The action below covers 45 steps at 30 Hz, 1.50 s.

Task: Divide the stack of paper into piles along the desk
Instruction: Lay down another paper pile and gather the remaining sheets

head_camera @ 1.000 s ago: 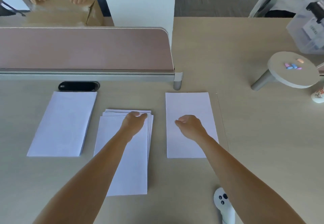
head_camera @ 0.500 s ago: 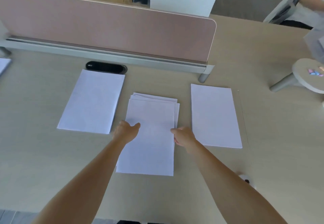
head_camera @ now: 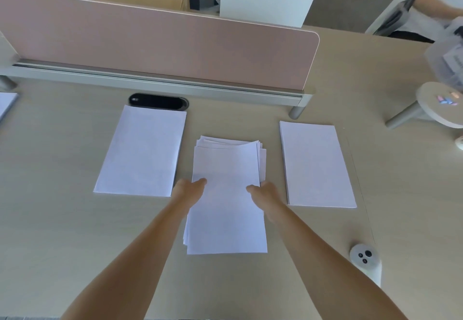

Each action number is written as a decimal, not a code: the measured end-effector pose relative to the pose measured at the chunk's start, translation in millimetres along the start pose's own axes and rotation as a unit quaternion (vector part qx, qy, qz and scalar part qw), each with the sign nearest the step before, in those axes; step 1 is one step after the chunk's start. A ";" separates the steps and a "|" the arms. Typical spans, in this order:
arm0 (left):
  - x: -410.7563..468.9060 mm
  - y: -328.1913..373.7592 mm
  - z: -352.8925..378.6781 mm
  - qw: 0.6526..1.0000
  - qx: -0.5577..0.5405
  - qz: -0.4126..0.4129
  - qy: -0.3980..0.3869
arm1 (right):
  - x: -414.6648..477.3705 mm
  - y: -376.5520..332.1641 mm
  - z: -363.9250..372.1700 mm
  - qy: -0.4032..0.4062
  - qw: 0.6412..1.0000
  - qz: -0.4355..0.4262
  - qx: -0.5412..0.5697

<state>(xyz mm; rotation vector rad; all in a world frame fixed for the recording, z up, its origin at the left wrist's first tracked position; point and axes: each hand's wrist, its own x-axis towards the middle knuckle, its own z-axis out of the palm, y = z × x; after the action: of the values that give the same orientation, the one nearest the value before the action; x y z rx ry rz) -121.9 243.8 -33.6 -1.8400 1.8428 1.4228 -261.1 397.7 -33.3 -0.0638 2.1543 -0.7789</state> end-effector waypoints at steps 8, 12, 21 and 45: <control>-1.2 0.0 -3.6 1.000 0.008 0.009 -0.015 | -6.7 -6.1 13.3 0.082 0.994 0.015 -0.074; -0.5 -2.4 -3.4 1.000 0.018 0.007 -0.014 | -7.1 -7.3 18.5 0.092 0.995 -0.008 -0.041; -2.2 -1.1 -7.4 1.000 0.006 -0.009 -0.012 | -1.5 2.5 15.9 0.004 0.990 0.028 0.141; -133.7 74.0 -10.6 0.883 -0.220 0.403 -0.101 | -122.1 8.7 -127.6 0.090 0.910 -0.224 0.337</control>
<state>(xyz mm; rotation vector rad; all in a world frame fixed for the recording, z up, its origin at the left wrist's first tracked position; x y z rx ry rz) -149.9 311.2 101.0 -0.9562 2.4430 2.3495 -271.0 506.2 105.9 -0.1311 1.9363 -1.8229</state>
